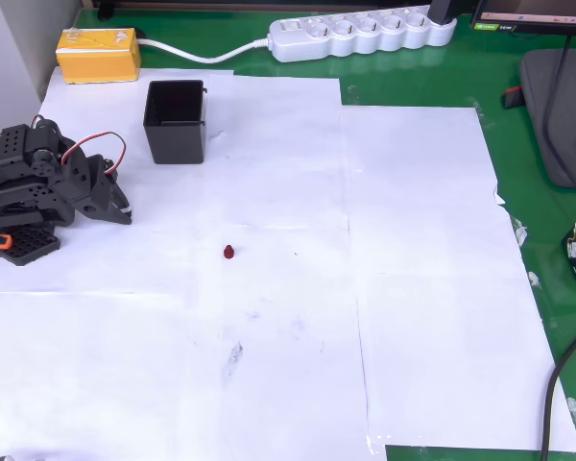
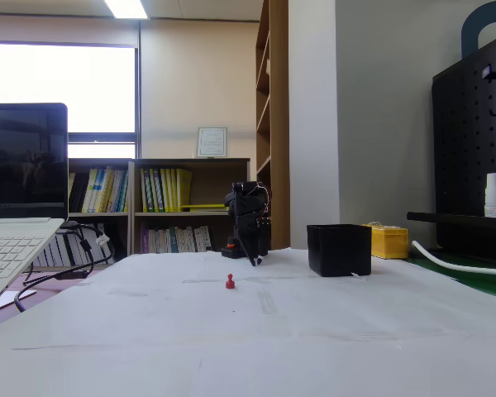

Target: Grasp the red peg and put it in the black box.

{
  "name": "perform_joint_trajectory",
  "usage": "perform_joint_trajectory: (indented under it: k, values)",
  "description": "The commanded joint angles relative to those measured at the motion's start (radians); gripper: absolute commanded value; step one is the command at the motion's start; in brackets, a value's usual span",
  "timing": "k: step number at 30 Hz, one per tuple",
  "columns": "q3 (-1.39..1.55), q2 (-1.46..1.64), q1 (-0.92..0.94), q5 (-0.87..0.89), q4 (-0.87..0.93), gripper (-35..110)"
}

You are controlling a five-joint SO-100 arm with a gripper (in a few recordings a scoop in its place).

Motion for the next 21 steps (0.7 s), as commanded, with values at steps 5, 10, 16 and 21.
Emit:
perform_joint_trajectory:
  k: [5, 10, 16, 21]
  values:
    - [-0.083, -0.117, 0.051, 0.060, 0.072, 0]
    - [-0.083, -0.117, 0.051, 0.057, 0.075, 0]
    - [-0.083, -0.115, 0.067, 0.066, 0.060, 0]
    - [-0.081, 0.026, 0.069, 0.060, -0.287, 0]
